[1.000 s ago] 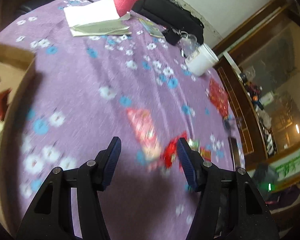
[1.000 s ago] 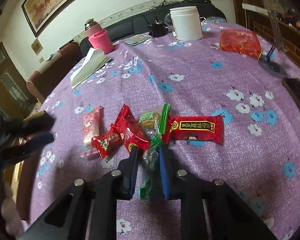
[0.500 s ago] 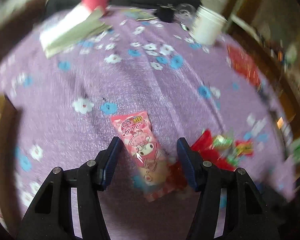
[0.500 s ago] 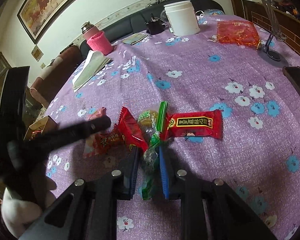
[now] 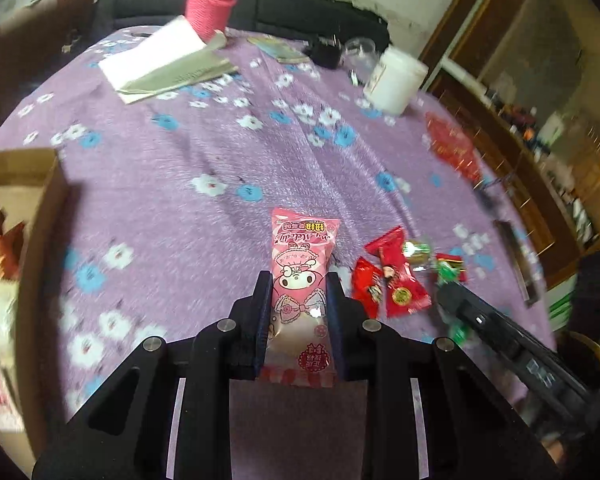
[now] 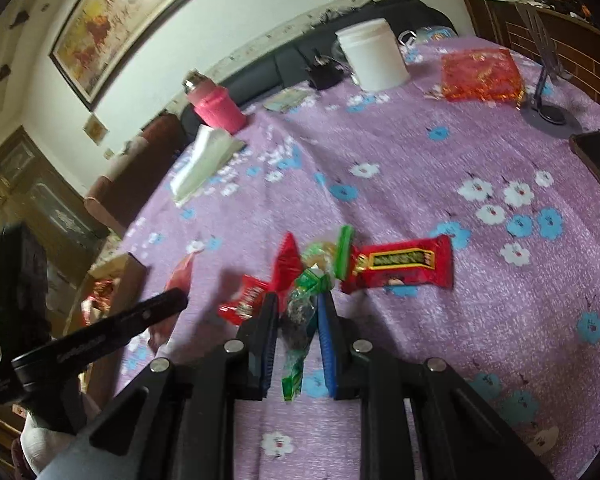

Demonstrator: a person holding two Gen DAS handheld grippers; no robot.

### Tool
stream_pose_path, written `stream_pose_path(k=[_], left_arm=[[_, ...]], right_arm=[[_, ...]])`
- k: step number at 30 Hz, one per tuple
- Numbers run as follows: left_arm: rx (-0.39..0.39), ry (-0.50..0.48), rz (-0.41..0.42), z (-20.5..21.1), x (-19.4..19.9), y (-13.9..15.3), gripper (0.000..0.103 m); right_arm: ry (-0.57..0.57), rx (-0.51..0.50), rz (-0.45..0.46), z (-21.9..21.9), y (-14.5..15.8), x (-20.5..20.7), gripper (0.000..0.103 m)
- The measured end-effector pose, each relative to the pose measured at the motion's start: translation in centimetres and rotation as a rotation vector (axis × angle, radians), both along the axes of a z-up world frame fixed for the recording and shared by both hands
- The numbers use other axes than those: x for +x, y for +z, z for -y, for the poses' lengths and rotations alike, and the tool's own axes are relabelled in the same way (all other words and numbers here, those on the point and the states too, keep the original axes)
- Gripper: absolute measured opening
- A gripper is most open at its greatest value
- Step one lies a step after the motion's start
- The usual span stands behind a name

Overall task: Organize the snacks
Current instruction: 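Carry the pink packet and green candy into the box and open both tools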

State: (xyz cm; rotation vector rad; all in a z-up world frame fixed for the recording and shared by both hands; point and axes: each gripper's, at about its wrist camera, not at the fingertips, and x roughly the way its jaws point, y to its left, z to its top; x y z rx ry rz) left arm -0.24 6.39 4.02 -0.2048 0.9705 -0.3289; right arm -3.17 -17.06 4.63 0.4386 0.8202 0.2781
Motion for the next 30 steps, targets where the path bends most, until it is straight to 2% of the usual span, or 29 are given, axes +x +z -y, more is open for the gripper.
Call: stream_pose_path(k=[8, 16, 19, 26, 30], left_arm=[[-0.129, 0.078, 0.065, -5.3, -4.9, 2.8, 0.025], [-0.151, 0.232, 0.12, -13.2, -8.9, 4.4, 0.025], [-0.143, 0.311, 0.125, -16.7, -10.0, 4.4, 0.025], [-0.115, 0.468, 0.114, -22.8, -12.2, 3.0, 0.025], [-0.121, 0.525, 0.089, -25.5, -13.1, 1.8, 0.025]], right_arm=[[0.013, 0.009, 0.046, -0.4, 0.5, -0.3, 0.022], [-0.005, -0.05, 0.057, -1.1, 0.7, -0.6, 0.022], [0.023, -0.016, 0.044, -1.8, 1.4, -1.0, 0.022], [0.231, -0.032, 0.073, -9.8, 4.8, -2.8, 0.022], [0.362, -0.03, 0.053, -15.6, 5.2, -3.3, 0.022]])
